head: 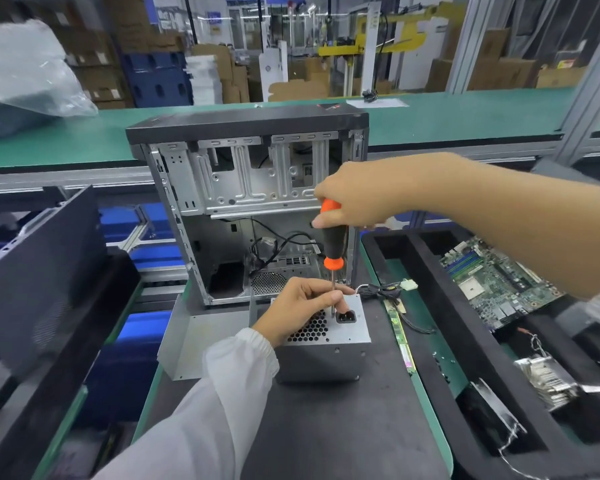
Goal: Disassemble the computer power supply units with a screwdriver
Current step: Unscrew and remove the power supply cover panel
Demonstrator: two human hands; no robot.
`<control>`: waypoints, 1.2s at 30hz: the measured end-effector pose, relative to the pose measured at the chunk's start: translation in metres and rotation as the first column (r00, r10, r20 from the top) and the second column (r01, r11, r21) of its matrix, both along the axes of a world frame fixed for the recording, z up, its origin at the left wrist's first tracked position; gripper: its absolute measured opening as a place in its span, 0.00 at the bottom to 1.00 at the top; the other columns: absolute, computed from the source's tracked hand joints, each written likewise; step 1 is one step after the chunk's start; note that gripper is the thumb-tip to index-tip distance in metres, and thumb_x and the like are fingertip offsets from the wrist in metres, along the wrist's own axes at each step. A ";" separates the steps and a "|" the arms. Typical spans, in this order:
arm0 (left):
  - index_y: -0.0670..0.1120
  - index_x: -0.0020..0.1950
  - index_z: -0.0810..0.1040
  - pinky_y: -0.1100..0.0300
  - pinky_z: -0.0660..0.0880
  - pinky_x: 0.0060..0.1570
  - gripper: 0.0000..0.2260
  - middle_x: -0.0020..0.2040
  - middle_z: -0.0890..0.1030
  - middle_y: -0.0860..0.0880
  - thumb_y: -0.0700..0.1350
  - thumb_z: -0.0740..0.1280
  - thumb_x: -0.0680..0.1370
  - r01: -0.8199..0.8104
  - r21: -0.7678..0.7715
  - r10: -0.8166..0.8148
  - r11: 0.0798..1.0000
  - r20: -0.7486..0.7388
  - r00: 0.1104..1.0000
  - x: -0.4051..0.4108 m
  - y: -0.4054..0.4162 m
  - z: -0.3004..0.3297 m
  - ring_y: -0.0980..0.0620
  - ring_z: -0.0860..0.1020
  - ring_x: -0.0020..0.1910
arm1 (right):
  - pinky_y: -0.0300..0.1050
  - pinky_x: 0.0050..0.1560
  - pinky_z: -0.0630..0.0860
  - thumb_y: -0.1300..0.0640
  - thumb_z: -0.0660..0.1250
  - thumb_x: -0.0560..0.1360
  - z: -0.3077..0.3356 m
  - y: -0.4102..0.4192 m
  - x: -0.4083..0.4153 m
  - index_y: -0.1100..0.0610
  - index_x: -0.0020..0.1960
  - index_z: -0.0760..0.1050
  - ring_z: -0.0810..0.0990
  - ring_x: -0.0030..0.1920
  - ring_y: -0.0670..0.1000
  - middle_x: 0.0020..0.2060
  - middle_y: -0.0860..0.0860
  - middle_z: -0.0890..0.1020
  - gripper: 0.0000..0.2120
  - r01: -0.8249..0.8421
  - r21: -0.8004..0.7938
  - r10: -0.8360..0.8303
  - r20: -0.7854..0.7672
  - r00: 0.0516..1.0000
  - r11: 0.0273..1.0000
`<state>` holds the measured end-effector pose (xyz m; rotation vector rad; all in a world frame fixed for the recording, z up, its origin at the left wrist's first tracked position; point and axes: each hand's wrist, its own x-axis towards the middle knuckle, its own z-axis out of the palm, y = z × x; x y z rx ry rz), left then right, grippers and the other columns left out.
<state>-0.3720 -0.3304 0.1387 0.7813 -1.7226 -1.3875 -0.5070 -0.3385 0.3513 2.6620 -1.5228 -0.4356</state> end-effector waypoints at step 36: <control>0.36 0.49 0.83 0.64 0.73 0.56 0.08 0.44 0.85 0.49 0.37 0.65 0.80 0.037 -0.011 -0.036 0.999 0.035 0.999 0.003 -0.012 -0.006 0.54 0.81 0.53 | 0.42 0.37 0.78 0.30 0.54 0.74 0.009 0.004 0.001 0.61 0.43 0.75 0.81 0.24 0.49 0.24 0.52 0.82 0.34 0.140 -0.001 -0.140 -0.062 0.988 0.990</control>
